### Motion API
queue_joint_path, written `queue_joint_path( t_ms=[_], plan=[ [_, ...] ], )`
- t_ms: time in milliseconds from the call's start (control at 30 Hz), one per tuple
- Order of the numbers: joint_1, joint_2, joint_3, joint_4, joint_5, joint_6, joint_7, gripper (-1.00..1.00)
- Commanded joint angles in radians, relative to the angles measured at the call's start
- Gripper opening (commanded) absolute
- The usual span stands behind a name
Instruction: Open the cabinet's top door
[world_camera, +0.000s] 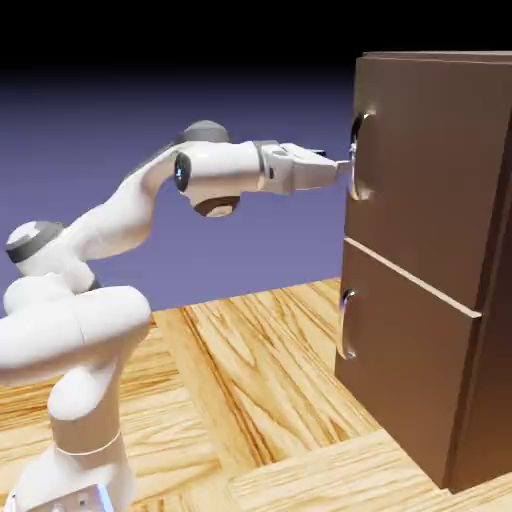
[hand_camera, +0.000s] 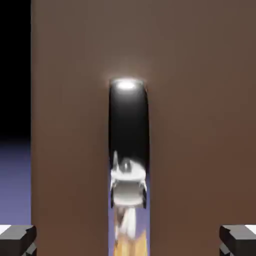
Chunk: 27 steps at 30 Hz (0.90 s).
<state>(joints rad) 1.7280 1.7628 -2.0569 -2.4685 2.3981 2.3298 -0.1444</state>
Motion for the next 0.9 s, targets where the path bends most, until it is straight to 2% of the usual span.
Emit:
queue_joint_path(
  t_ms=[0,33,67,100,500,867],
  plan=[
    [-0.041,0.0,0.007,0.034,0.02,-0.005,0.005,0.0],
    [-0.046,0.0,0.008,0.039,0.023,-0.006,0.005,0.0],
    [-0.046,0.0,0.008,0.039,0.023,-0.006,0.005,-1.0],
    [-0.046,0.0,0.008,0.039,0.023,-0.006,0.005,-1.0],
    [0.083,-0.048,-0.195,-0.319,0.046,-0.522,-0.272,-1.0],
    [-0.016,-0.229,-0.46,-0.439,-0.157,-1.001,-0.484,-1.0]
  ],
)
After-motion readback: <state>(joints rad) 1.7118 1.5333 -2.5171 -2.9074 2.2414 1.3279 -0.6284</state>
